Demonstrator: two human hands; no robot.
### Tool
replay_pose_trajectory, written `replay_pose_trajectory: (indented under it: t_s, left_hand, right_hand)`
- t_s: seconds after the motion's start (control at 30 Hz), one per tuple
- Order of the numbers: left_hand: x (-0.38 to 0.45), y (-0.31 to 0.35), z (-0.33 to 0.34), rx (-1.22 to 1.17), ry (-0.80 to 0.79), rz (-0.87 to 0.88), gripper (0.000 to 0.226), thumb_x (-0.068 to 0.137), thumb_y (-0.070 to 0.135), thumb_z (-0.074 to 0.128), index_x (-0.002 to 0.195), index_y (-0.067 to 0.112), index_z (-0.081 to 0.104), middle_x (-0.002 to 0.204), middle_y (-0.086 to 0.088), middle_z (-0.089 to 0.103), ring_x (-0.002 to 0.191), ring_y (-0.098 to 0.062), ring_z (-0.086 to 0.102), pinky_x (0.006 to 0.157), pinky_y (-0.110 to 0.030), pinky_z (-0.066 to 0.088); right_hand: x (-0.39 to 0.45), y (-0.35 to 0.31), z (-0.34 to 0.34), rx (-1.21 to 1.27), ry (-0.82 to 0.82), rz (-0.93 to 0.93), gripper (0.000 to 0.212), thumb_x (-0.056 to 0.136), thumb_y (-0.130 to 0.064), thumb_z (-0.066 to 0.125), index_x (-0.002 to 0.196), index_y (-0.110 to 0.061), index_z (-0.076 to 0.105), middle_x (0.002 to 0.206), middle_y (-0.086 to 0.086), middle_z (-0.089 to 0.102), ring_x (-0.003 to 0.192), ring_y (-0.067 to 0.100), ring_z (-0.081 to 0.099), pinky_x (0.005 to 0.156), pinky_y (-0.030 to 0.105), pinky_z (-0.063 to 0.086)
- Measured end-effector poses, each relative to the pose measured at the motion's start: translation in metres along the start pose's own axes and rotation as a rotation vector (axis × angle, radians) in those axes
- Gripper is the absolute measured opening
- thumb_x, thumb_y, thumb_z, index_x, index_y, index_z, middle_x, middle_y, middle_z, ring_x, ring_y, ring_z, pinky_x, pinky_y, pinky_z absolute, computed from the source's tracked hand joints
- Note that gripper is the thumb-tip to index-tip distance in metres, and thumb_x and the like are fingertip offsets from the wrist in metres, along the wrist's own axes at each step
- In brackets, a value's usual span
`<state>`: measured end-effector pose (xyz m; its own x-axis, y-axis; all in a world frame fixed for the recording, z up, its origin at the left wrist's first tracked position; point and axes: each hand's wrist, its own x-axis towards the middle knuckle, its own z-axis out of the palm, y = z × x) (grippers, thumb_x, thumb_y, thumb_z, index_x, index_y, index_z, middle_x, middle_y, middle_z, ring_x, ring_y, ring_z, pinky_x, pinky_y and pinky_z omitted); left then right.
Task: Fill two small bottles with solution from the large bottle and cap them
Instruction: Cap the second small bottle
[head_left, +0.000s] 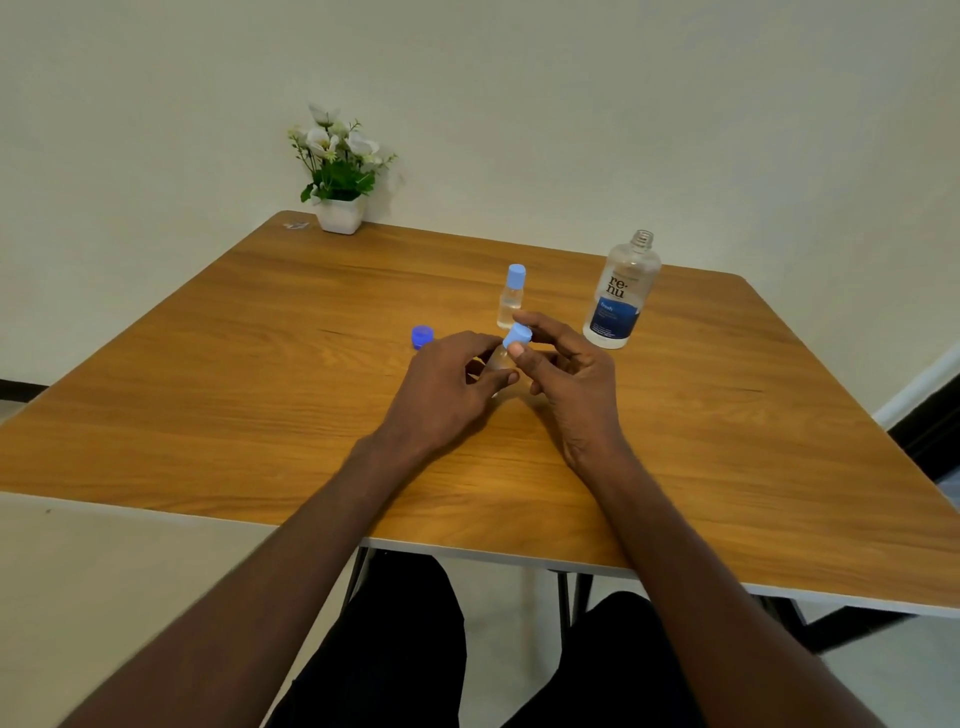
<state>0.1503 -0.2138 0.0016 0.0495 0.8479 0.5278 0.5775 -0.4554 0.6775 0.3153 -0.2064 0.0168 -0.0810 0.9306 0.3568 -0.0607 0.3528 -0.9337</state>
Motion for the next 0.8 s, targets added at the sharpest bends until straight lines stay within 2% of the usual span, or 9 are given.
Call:
replay_pose_trajectory:
  t_s: [0.2, 0.27, 0.4, 0.57, 0.7, 0.8]
  left_hand:
    - [-0.0008, -0.0008, -0.0014, -0.015, 0.016, 0.003, 0.035, 0.092, 0.029, 0.077, 0.124, 0.017, 0.073, 0.112, 0.004, 0.076, 0.095, -0.009, 0.070, 0.082, -0.038, 0.061]
    - [-0.0009, -0.0004, -0.0014, -0.013, 0.020, 0.003, 0.036, 0.091, 0.029, 0.078, 0.124, 0.016, 0.074, 0.111, 0.004, 0.076, 0.094, -0.010, 0.070, 0.081, -0.039, 0.061]
    - [-0.0010, -0.0011, -0.0006, -0.013, 0.021, -0.005, 0.036, 0.091, 0.029, 0.078, 0.124, 0.016, 0.074, 0.111, 0.003, 0.076, 0.093, -0.011, 0.070, 0.081, -0.040, 0.061]
    - [-0.0008, -0.0028, -0.0002, -0.022, 0.017, -0.015, 0.036, 0.091, 0.030, 0.078, 0.124, 0.017, 0.074, 0.112, 0.004, 0.076, 0.092, -0.009, 0.070, 0.081, -0.040, 0.061]
    - [-0.0006, -0.0023, -0.0002, -0.026, 0.014, -0.006, 0.036, 0.090, 0.031, 0.078, 0.123, 0.017, 0.075, 0.107, 0.005, 0.076, 0.091, -0.010, 0.070, 0.080, -0.041, 0.060]
    - [-0.0003, -0.0031, -0.0006, -0.034, 0.013, -0.003, 0.035, 0.090, 0.031, 0.077, 0.122, 0.017, 0.075, 0.106, 0.005, 0.076, 0.090, -0.011, 0.070, 0.079, -0.042, 0.060]
  right_hand:
    - [-0.0001, 0.0016, -0.0006, -0.008, -0.020, -0.004, 0.033, 0.097, -0.013, 0.072, 0.130, -0.020, 0.073, 0.122, -0.002, 0.075, 0.083, 0.012, 0.061, 0.066, 0.023, 0.052]
    - [0.0003, 0.0023, -0.0002, -0.011, -0.014, -0.003, 0.034, 0.096, -0.013, 0.074, 0.130, -0.018, 0.072, 0.120, 0.001, 0.075, 0.080, 0.009, 0.062, 0.066, 0.022, 0.052]
    - [0.0003, 0.0006, -0.0005, -0.006, -0.022, -0.013, 0.043, 0.094, -0.009, 0.076, 0.136, -0.017, 0.067, 0.125, 0.006, 0.070, 0.084, 0.012, 0.069, 0.066, 0.021, 0.055]
    - [0.0005, 0.0000, 0.0012, -0.032, -0.039, -0.056, 0.050, 0.097, -0.007, 0.071, 0.141, -0.029, 0.062, 0.131, 0.001, 0.071, 0.095, 0.011, 0.066, 0.073, 0.022, 0.055]
    - [0.0024, 0.0008, 0.0018, -0.037, -0.032, -0.041, 0.058, 0.096, -0.007, 0.073, 0.148, -0.026, 0.054, 0.122, 0.007, 0.069, 0.089, 0.017, 0.071, 0.071, 0.026, 0.056]
    - [0.0025, -0.0008, 0.0019, -0.012, -0.034, -0.046, 0.065, 0.095, -0.005, 0.073, 0.152, -0.024, 0.047, 0.125, 0.004, 0.069, 0.083, 0.013, 0.073, 0.069, 0.024, 0.056]
